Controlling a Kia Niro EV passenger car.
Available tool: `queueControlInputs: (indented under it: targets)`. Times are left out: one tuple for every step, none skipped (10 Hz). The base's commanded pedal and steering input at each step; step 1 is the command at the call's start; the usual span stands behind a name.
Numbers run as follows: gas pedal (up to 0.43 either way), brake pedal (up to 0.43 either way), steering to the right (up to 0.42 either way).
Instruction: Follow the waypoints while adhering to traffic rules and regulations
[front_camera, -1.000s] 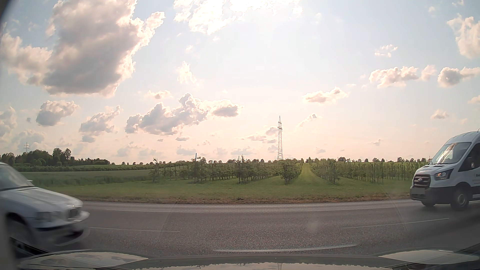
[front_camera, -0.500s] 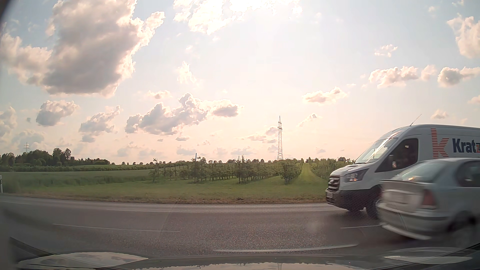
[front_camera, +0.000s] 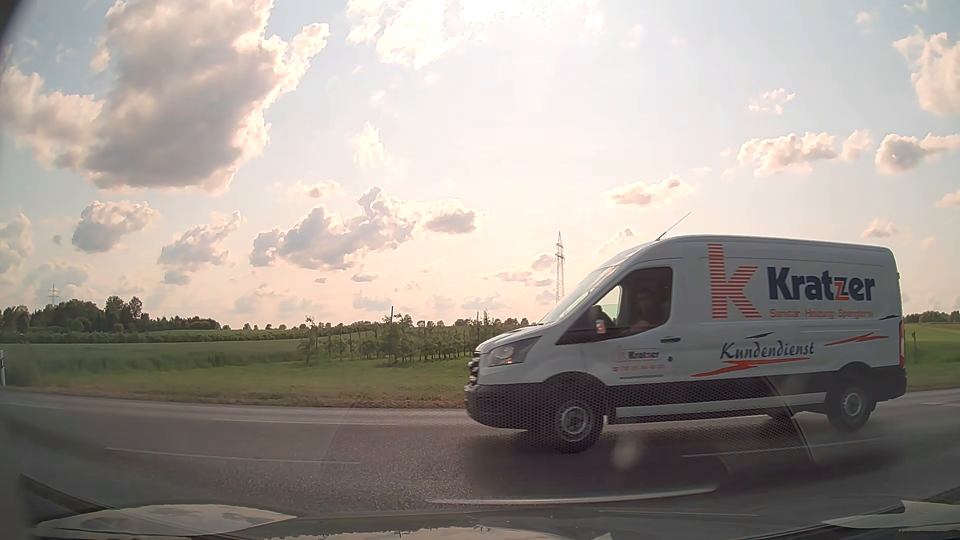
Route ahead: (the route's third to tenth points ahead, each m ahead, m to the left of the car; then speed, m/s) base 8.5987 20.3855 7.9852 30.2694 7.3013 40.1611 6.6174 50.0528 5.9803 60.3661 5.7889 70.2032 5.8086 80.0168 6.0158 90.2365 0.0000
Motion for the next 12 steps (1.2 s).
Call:
queueControlInputs:
  targets:
    - [0.0,0.341,0.001]
    - [0.0,0.329,0.001]
    - [0.0,0.299,0.001]
    - [0.0,0.274,0.001]
    - [0.0,0.122,0.001]
    - [0.0,0.012,0.001]
    - [0.0,0.012,0.001]
    - [0.0,0.012,0.001]
    - [0.0,0.012,0.001]
    - [0.0,0.012,0.001]
    - [0.0,0.012,0.001]
    - [0.228,0.006,0.0]
